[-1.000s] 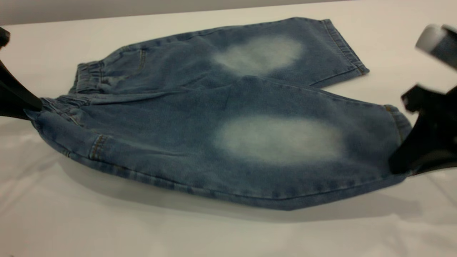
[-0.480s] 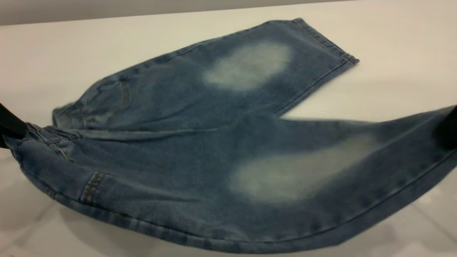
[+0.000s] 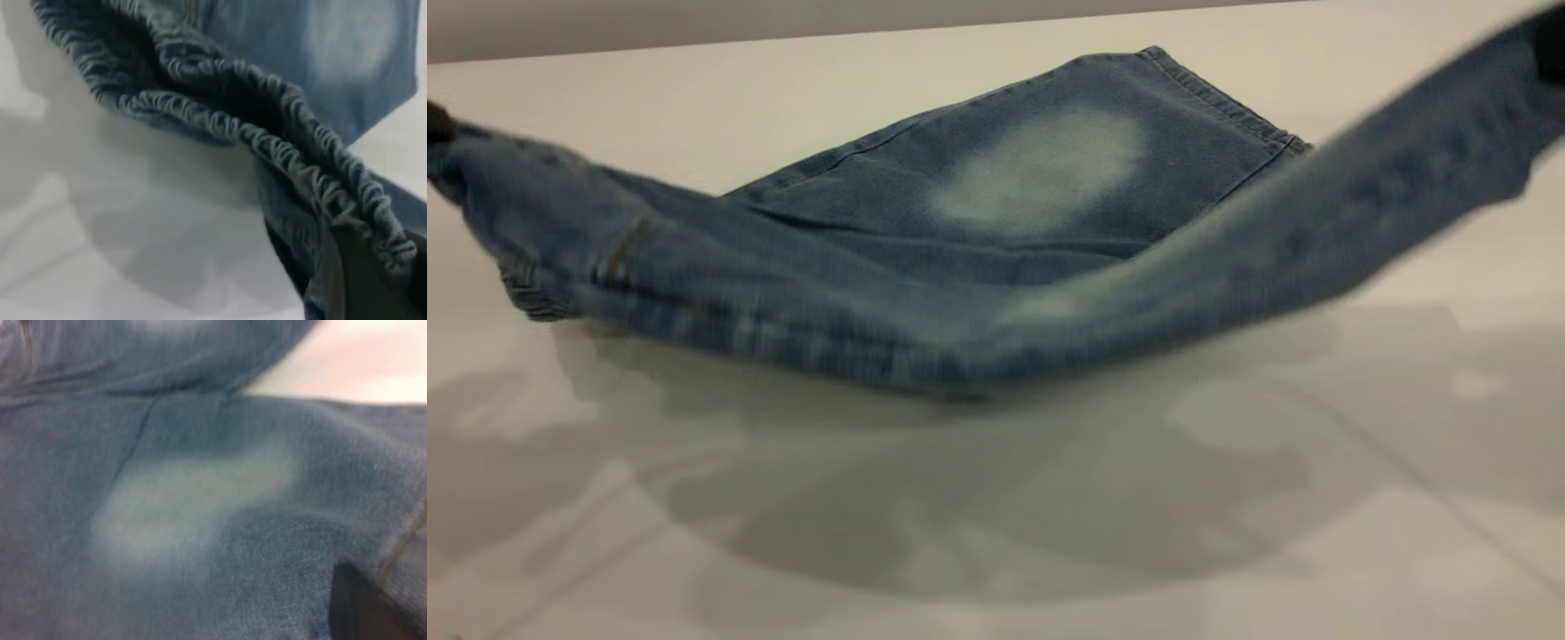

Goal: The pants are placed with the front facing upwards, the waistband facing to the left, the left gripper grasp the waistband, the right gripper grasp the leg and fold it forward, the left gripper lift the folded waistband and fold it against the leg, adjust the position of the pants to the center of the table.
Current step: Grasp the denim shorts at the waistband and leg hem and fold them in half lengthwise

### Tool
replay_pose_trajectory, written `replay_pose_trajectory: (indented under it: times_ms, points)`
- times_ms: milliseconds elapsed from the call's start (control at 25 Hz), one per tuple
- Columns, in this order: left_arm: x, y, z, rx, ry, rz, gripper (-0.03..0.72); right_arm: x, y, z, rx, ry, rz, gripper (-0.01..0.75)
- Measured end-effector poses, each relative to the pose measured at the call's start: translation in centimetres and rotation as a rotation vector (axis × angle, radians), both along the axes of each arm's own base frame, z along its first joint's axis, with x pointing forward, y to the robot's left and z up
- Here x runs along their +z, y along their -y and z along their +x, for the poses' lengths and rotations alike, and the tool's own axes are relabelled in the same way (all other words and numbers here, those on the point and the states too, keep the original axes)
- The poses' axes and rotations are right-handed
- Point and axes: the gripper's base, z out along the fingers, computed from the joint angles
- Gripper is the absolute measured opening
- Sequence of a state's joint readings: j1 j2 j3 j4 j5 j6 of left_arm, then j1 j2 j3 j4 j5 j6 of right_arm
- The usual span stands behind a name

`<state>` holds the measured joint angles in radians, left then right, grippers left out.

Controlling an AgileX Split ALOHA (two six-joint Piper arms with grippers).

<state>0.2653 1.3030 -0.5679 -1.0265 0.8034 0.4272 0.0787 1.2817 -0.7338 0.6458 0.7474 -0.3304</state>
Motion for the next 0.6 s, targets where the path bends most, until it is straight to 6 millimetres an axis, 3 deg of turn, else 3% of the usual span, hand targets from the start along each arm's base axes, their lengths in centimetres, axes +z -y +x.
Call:
replay_pose_trajectory:
  times_ms: [360,600]
  points:
    - [0.5,-1.0,1.5,0.229,0.080,-0.027,0.118,-0.2,-1.2,7.1,0.001,0.046,0.081,0.015]
    - [0.6,-2.1,2.1,0.373,0.115,0.001,0.118,-1.5,-2.9,12.0,0.015,0.030,0.124,0.015]
